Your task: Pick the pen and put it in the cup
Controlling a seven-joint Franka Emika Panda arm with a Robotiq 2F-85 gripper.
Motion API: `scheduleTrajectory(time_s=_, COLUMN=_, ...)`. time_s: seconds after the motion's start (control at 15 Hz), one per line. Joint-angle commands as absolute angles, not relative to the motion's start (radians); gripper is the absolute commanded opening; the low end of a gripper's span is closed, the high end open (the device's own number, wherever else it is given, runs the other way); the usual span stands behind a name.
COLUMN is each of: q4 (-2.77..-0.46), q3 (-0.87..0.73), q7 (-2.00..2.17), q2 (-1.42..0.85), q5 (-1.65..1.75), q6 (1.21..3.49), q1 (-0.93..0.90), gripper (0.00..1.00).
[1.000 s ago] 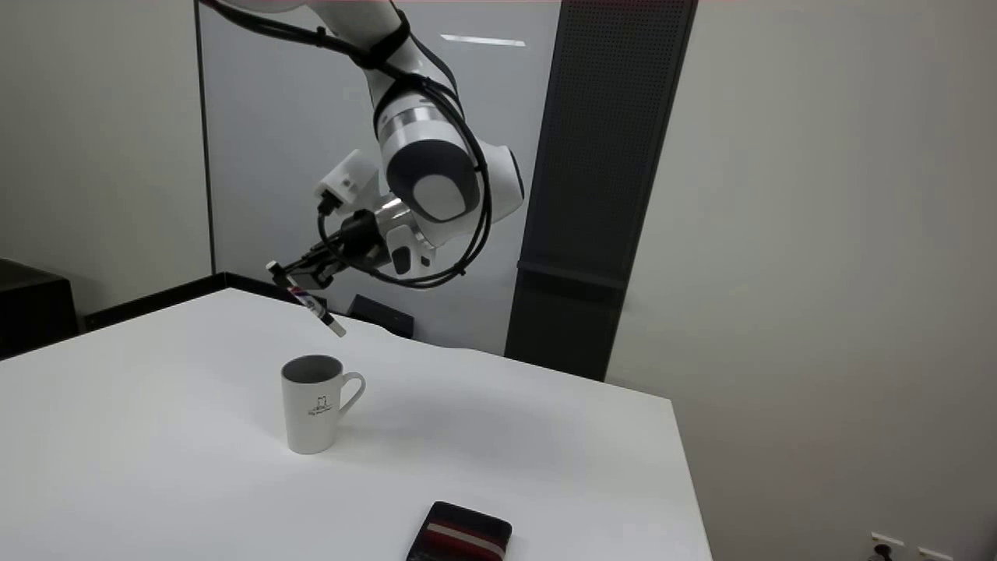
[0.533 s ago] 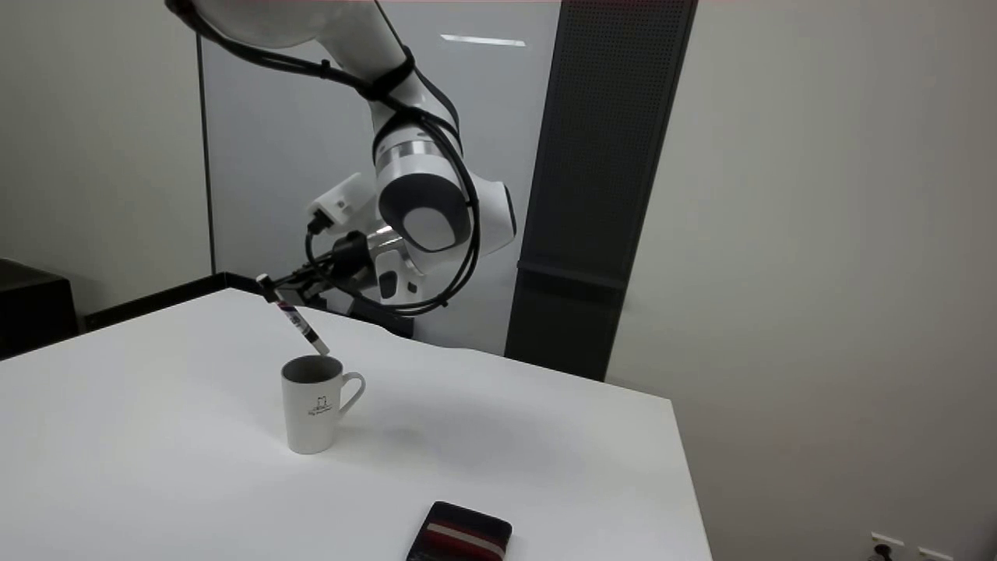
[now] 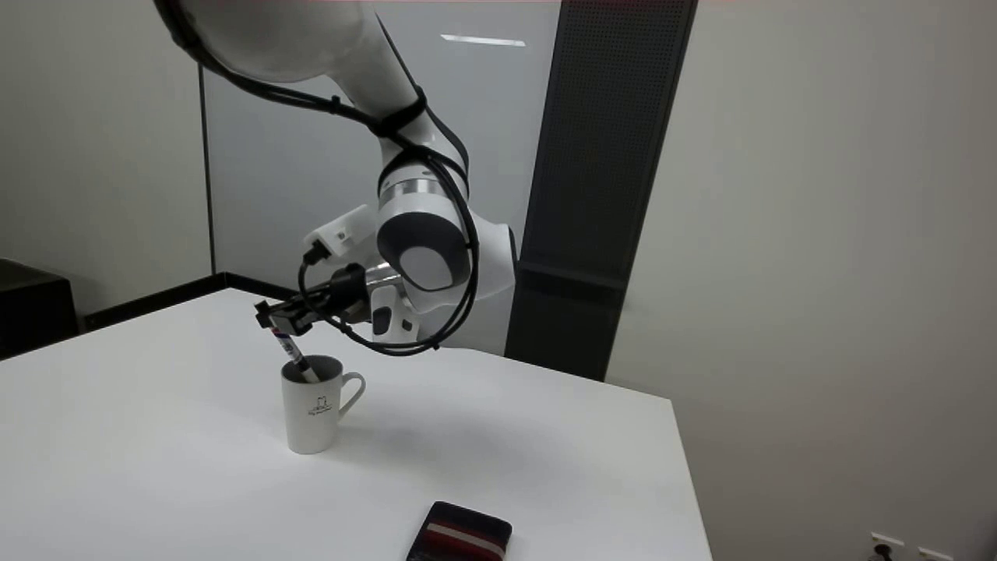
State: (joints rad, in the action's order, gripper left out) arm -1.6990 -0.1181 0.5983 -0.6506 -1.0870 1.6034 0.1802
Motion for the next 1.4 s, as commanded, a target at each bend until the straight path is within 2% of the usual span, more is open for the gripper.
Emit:
scheduleTrajectory(time_s=0.0, q4=-1.719, q3=-0.135, q7=0.615, q2=-0.658, q5=-1.116, q6=1.593, q1=0.184, gripper=0.07)
scheduleTrajectory(time_s=0.27, q4=-1.728, q3=-0.142, q7=0.582, q2=-0.664, q5=-1.115, q6=1.601, q1=0.181, gripper=0.07)
scheduleTrajectory(time_s=0.33, q4=-1.726, q3=-0.144, q7=0.573, q2=-0.664, q5=-1.105, q6=1.602, q1=0.177, gripper=0.46)
scheduleTrajectory(time_s=0.87, q4=-1.720, q3=-0.152, q7=0.505, q2=-0.626, q5=-0.954, q6=1.643, q1=0.109, gripper=0.95)
scheduleTrajectory(time_s=1.0, q4=-1.719, q3=-0.147, q7=0.501, q2=-0.615, q5=-0.922, q6=1.655, q1=0.100, gripper=1.00)
scheduleTrajectory(time_s=1.33, q4=-1.714, q3=-0.150, q7=0.485, q2=-0.583, q5=-0.735, q6=1.691, q1=0.043, gripper=1.00)
